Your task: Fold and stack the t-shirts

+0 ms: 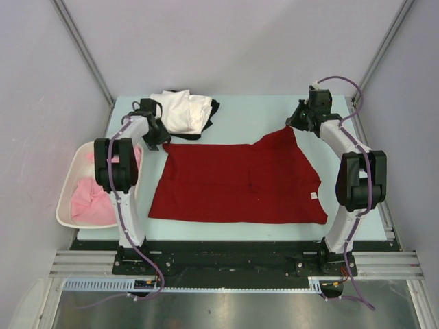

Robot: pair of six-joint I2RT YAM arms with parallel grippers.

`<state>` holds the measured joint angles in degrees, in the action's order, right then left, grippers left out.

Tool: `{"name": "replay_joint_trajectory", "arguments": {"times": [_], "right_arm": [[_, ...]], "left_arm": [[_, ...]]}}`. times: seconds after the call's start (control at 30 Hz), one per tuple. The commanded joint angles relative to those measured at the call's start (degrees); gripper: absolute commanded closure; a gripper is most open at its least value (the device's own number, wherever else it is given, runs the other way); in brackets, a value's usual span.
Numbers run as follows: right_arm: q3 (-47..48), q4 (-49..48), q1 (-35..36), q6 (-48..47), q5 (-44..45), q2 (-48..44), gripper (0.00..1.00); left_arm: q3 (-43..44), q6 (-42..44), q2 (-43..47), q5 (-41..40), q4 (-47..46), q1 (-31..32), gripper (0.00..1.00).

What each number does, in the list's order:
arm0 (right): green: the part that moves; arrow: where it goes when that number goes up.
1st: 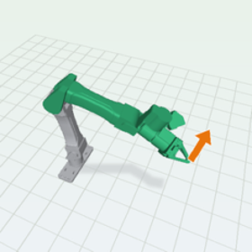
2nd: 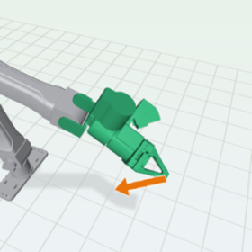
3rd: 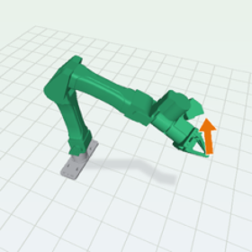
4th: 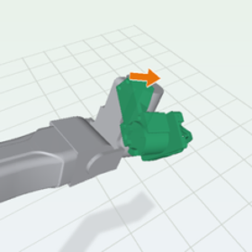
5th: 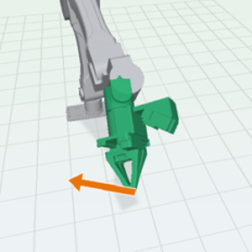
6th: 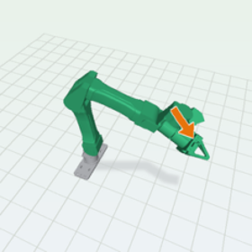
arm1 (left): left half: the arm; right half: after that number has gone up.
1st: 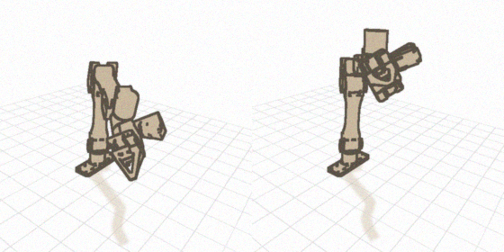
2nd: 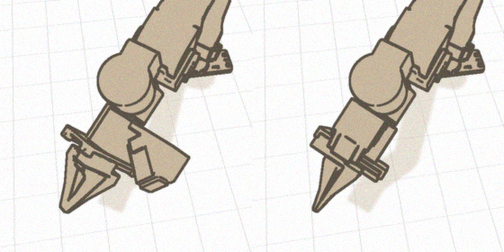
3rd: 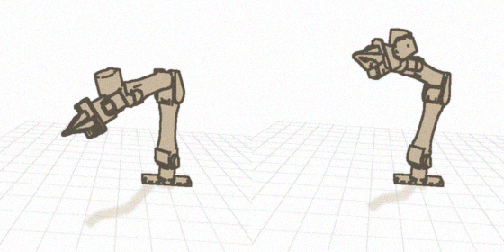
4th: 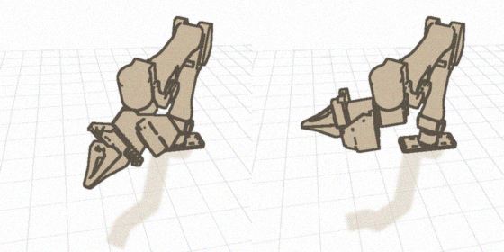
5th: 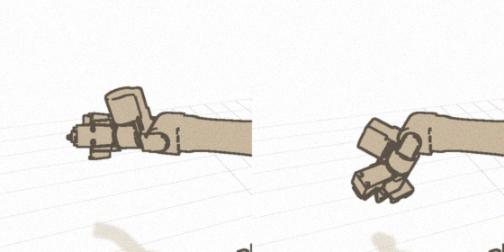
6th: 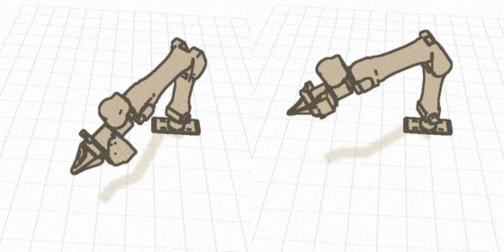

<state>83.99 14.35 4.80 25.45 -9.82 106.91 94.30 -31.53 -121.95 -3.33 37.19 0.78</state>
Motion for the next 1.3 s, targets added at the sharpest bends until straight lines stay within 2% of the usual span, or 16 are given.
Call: {"name": "replay_joint_trajectory", "arguments": {"times": [0.0, 0.13, 0.23, 0.27, 0.33, 0.37, 0.43, 0.8, 1.1, 1.27], "right_arm": [[1.6, -2.0, 0.3, 0.2, -0.9, 0.8, 1.00], [1.6, -2.0, 0.1, 0.2, -1.2, 0.8, 1.00], [1.7, -1.8, 0.1, 0.3, -1.2, 0.9, 1.00], [1.6, -1.8, 0.1, 0.2, -1.4, 0.9, 1.00], [1.6, -1.4, 0.2, 0.2, -1.3, 0.8, 1.00], [1.5, -1.3, 0.1, 0.2, -1.2, 0.7, 1.00], [1.5, -1.2, 0.1, 0.0, -0.8, 0.5, 1.00], [0.7, 0.1, 0.1, -1.2, 2.5, -5.5, 1.00], [-4.5, 4.2, -0.1, -2.3, 6.0, -15.6, 1.00], [-10.8, 7.0, -0.7, -2.4, 8.9, -22.8, 1.00]], "left_arm": [[3.1, -0.6, -1.9, -0.5, -0.9, 1.2, 0.43], [3.9, -0.3, -3.6, -1.1, -0.5, 1.7, 0.46], [3.9, -0.3, -4.4, -1.1, -0.3, 1.8, 0.58], [3.8, -0.4, -4.5, -1.2, -0.5, 1.8, 0.66], [3.4, -0.2, -4.4, -1.2, -0.9, 1.8, 0.76], [3.3, -0.3, -4.4, -1.7, -0.9, 1.8, 0.88], [2.9, -0.3, -3.8, -2.0, -1.4, 1.8, 0.99], [-1.0, -0.4, 7.2, -3.3, -2.8, 1.8, 1.00], [-12.4, -1.5, 21.9, -3.1, -5.0, 1.2, 1.00], [-19.7, -1.7, 28.6, -1.9, -5.1, 0.5, 1.00]]}}
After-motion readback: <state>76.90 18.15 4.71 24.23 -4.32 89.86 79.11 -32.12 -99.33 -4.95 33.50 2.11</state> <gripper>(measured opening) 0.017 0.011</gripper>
